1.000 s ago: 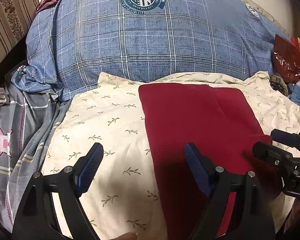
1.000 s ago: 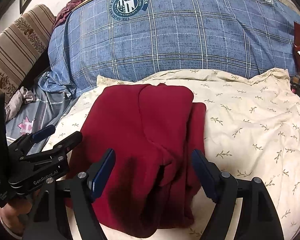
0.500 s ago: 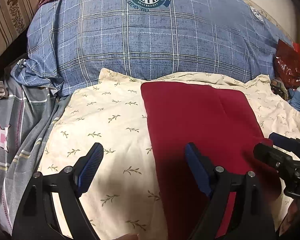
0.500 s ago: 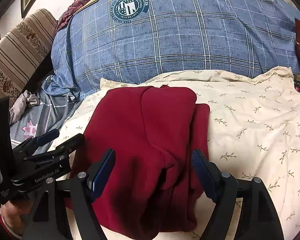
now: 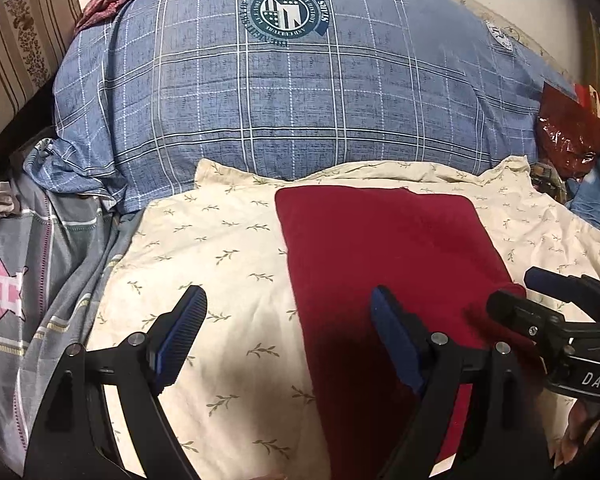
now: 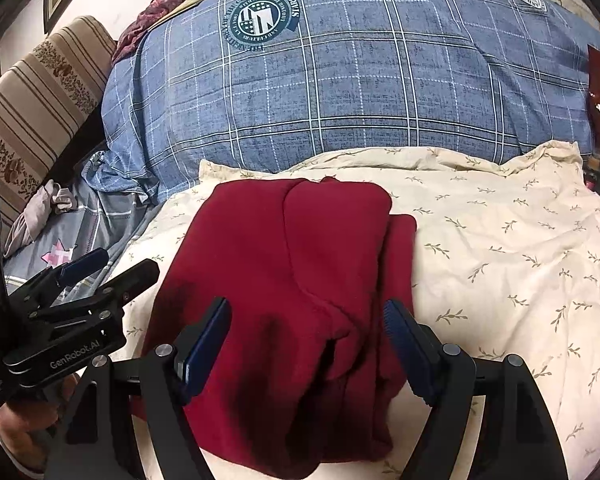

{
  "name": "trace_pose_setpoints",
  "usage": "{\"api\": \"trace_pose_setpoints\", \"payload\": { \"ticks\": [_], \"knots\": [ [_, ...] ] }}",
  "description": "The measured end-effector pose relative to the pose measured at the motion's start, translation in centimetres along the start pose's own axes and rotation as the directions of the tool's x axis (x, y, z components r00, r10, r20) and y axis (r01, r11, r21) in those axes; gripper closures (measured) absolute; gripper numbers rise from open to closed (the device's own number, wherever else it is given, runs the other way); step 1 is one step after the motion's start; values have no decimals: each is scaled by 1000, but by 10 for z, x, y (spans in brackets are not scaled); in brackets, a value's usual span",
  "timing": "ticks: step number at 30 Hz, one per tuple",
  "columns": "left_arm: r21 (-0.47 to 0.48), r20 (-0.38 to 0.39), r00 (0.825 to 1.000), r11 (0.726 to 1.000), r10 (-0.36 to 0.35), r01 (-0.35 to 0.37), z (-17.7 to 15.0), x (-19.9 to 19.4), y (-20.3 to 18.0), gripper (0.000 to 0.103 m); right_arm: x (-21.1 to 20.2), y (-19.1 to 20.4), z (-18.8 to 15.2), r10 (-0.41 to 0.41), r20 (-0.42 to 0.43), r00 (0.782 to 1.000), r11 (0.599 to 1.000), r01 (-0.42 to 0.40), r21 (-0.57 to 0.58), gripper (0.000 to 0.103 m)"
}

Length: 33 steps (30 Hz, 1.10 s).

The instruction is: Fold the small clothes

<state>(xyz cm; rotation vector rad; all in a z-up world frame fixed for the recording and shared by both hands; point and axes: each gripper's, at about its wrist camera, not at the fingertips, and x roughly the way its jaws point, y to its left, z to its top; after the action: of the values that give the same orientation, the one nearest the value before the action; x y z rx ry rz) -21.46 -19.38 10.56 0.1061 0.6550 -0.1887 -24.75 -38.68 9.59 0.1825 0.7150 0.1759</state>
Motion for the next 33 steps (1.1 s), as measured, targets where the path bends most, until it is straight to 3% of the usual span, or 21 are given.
{"api": "trace_pose_setpoints", "payload": {
  "ticks": [6, 33],
  "knots": [
    [-12, -4, 1000, 1000, 25, -25, -3, 3, 4, 19, -2, 8, -2, 3, -4, 1000, 1000, -4, -27, 23],
    [-30, -41, 999, 999, 17, -18, -5, 18, 6, 19, 10, 13, 10, 5, -15, 1000, 999, -6, -54, 23]
  ]
}}
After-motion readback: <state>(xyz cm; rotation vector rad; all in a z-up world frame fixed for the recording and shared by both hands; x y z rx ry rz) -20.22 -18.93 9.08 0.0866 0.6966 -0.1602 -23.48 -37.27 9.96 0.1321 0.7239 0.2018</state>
